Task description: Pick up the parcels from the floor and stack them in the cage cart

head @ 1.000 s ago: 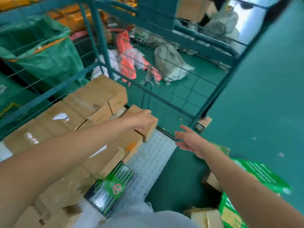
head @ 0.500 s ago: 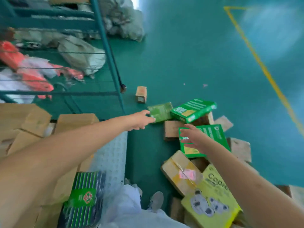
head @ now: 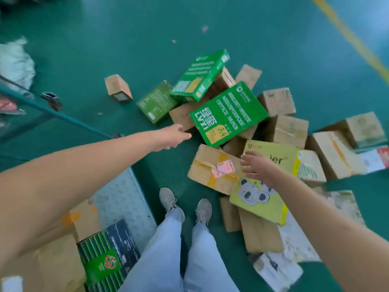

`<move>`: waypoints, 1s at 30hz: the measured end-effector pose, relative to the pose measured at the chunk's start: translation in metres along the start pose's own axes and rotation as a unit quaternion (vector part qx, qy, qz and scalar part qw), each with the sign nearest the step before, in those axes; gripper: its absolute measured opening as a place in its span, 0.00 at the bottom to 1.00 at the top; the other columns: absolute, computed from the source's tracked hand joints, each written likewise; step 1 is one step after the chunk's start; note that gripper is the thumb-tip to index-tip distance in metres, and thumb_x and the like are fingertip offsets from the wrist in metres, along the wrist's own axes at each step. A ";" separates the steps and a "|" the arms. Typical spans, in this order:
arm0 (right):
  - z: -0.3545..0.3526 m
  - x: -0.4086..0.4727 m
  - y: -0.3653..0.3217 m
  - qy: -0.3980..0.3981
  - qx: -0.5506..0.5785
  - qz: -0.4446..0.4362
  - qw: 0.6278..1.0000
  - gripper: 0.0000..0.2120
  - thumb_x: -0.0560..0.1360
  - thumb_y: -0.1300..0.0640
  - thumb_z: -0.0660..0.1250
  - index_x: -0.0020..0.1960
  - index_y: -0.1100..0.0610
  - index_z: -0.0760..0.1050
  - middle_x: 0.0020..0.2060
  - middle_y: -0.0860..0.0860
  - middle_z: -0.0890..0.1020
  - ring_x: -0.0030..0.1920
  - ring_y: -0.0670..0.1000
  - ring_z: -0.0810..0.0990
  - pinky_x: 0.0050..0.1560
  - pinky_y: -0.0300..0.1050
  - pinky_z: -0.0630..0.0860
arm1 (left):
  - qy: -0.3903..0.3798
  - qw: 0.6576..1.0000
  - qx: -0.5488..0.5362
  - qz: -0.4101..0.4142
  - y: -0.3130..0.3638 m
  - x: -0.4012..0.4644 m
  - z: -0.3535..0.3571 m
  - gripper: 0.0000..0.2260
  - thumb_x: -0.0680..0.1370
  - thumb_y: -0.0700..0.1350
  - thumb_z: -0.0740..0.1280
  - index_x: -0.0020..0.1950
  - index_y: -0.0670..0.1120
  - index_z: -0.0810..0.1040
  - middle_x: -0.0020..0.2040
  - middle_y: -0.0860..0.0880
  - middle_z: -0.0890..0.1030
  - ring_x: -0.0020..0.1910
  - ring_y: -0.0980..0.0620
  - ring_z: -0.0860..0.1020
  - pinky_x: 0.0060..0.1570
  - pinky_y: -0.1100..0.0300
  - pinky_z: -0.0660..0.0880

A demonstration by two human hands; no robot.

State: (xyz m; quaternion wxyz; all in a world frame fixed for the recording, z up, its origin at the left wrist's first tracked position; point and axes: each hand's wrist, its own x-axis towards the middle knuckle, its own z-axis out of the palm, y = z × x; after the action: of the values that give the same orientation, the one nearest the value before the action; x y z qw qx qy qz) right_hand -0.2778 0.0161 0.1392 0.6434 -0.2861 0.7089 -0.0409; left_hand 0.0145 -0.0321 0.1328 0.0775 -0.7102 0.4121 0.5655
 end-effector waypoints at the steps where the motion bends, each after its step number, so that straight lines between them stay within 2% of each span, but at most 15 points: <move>1: -0.004 0.009 0.007 -0.010 0.000 0.026 1.000 0.19 0.86 0.61 0.58 0.77 0.60 0.66 0.72 0.67 0.72 0.59 0.61 0.77 0.66 0.55 0.76 | 0.001 1.000 0.011 -0.003 0.004 0.017 0.005 0.32 0.83 0.60 0.62 0.83 0.54 0.54 0.67 0.48 0.75 0.64 0.46 0.77 0.70 0.48 0.73; 2: -0.006 0.021 0.014 -0.017 -0.001 0.042 0.999 0.18 0.87 0.61 0.56 0.75 0.62 0.67 0.72 0.70 0.70 0.58 0.63 0.77 0.60 0.51 0.78 | 0.001 1.000 0.019 -0.003 0.006 0.031 0.010 0.32 0.83 0.60 0.62 0.83 0.54 0.55 0.66 0.48 0.75 0.64 0.47 0.78 0.69 0.48 0.73; 3: -0.009 0.032 0.023 -0.023 -0.003 0.051 0.998 0.16 0.87 0.62 0.55 0.72 0.64 0.68 0.70 0.73 0.70 0.52 0.63 0.78 0.50 0.45 0.79 | 0.000 1.000 0.027 -0.003 0.008 0.045 0.015 0.31 0.83 0.60 0.62 0.83 0.53 0.56 0.68 0.48 0.74 0.63 0.47 0.78 0.69 0.48 0.74; 4: -0.011 0.045 0.033 -0.014 -0.002 0.054 0.998 0.19 0.86 0.61 0.57 0.76 0.66 0.65 0.66 0.74 0.71 0.45 0.58 0.77 0.43 0.42 0.77 | 0.000 0.999 0.034 -0.001 0.010 0.059 0.020 0.31 0.83 0.60 0.62 0.83 0.53 0.56 0.70 0.48 0.74 0.63 0.47 0.78 0.69 0.48 0.74; 5: -0.013 0.059 0.044 -0.002 0.005 0.056 0.998 0.22 0.86 0.60 0.58 0.78 0.65 0.63 0.64 0.72 0.74 0.41 0.53 0.76 0.43 0.43 0.76 | -0.003 0.999 0.041 -0.002 0.011 0.073 0.024 0.31 0.83 0.60 0.62 0.83 0.53 0.56 0.72 0.48 0.73 0.63 0.47 0.77 0.68 0.49 0.74; 8: -0.011 0.086 0.069 0.016 0.028 0.085 0.996 0.21 0.87 0.60 0.57 0.78 0.63 0.64 0.71 0.70 0.72 0.43 0.54 0.74 0.53 0.51 0.79 | -0.016 0.998 0.058 -0.002 0.010 0.106 0.037 0.30 0.84 0.58 0.61 0.83 0.51 0.56 0.74 0.47 0.71 0.62 0.48 0.77 0.68 0.49 0.73; 9: -0.010 0.100 0.083 0.032 0.042 0.098 0.994 0.19 0.87 0.59 0.57 0.77 0.61 0.65 0.71 0.69 0.72 0.45 0.55 0.74 0.58 0.52 0.79 | -0.021 0.998 0.065 -0.006 0.009 0.124 0.046 0.30 0.84 0.58 0.62 0.83 0.51 0.57 0.75 0.46 0.71 0.62 0.48 0.77 0.68 0.49 0.73; 11: -0.009 0.119 0.099 0.053 0.057 0.110 0.991 0.21 0.86 0.55 0.60 0.77 0.57 0.65 0.65 0.63 0.77 0.53 0.55 0.78 0.64 0.55 0.79 | -0.025 0.997 0.077 -0.013 0.005 0.144 0.056 0.29 0.84 0.57 0.62 0.83 0.51 0.57 0.76 0.46 0.71 0.61 0.48 0.77 0.67 0.49 0.73; 13: -0.007 0.136 0.117 0.059 0.071 0.122 0.988 0.21 0.85 0.54 0.62 0.77 0.56 0.66 0.60 0.56 0.79 0.55 0.55 0.80 0.56 0.50 0.80 | -0.034 0.995 0.088 -0.022 0.002 0.167 0.069 0.29 0.85 0.57 0.61 0.83 0.50 0.57 0.76 0.46 0.70 0.61 0.48 0.76 0.68 0.49 0.73; 15: -0.005 0.150 0.133 0.057 0.084 0.127 0.987 0.18 0.85 0.56 0.61 0.74 0.55 0.68 0.55 0.55 0.78 0.47 0.54 0.77 0.46 0.45 0.76 | -0.046 0.994 0.098 -0.027 -0.001 0.187 0.080 0.29 0.85 0.56 0.61 0.83 0.50 0.56 0.77 0.46 0.69 0.61 0.47 0.75 0.69 0.49 0.72; 16: -0.005 0.156 0.138 0.059 0.085 0.129 0.986 0.17 0.85 0.56 0.61 0.73 0.54 0.69 0.55 0.55 0.78 0.45 0.53 0.75 0.46 0.45 0.75 | -0.052 0.993 0.103 -0.029 -0.002 0.196 0.086 0.29 0.85 0.56 0.61 0.83 0.49 0.56 0.77 0.45 0.69 0.61 0.47 0.75 0.69 0.48 0.71; 19: -0.005 0.174 0.158 0.072 0.090 0.142 0.983 0.16 0.85 0.55 0.61 0.73 0.55 0.70 0.60 0.55 0.80 0.50 0.53 0.78 0.56 0.49 0.78 | -0.066 0.991 0.114 -0.032 -0.001 0.220 0.105 0.28 0.85 0.54 0.61 0.83 0.48 0.56 0.76 0.44 0.69 0.62 0.46 0.74 0.69 0.48 0.70; 23: -0.006 0.188 0.179 0.075 0.106 0.151 0.980 0.19 0.85 0.55 0.61 0.75 0.54 0.69 0.56 0.54 0.79 0.51 0.53 0.79 0.54 0.48 0.78 | -0.087 0.987 0.132 -0.031 0.004 0.238 0.131 0.26 0.86 0.54 0.60 0.81 0.48 0.60 0.76 0.44 0.69 0.68 0.44 0.74 0.71 0.47 0.70; 27: -0.009 0.196 0.193 0.076 0.128 0.152 0.977 0.22 0.85 0.55 0.62 0.78 0.55 0.66 0.62 0.55 0.77 0.59 0.56 0.79 0.57 0.50 0.77 | -0.109 0.982 0.151 -0.023 0.016 0.248 0.158 0.23 0.86 0.54 0.60 0.80 0.49 0.64 0.72 0.46 0.71 0.65 0.45 0.74 0.60 0.52 0.71; 30: -0.013 0.200 0.207 0.079 0.145 0.147 0.975 0.22 0.85 0.54 0.61 0.78 0.55 0.65 0.64 0.55 0.77 0.61 0.56 0.78 0.58 0.50 0.77 | -0.117 0.978 0.171 -0.017 0.029 0.253 0.180 0.23 0.86 0.53 0.60 0.80 0.48 0.64 0.73 0.44 0.71 0.65 0.44 0.74 0.64 0.50 0.72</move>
State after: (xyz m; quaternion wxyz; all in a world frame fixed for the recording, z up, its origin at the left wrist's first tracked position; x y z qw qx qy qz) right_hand -0.3643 0.0926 -0.1249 0.6185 -0.0783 0.7787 -0.0702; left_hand -0.1325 -0.0734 -0.1389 0.2549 -0.6219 0.4786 0.5649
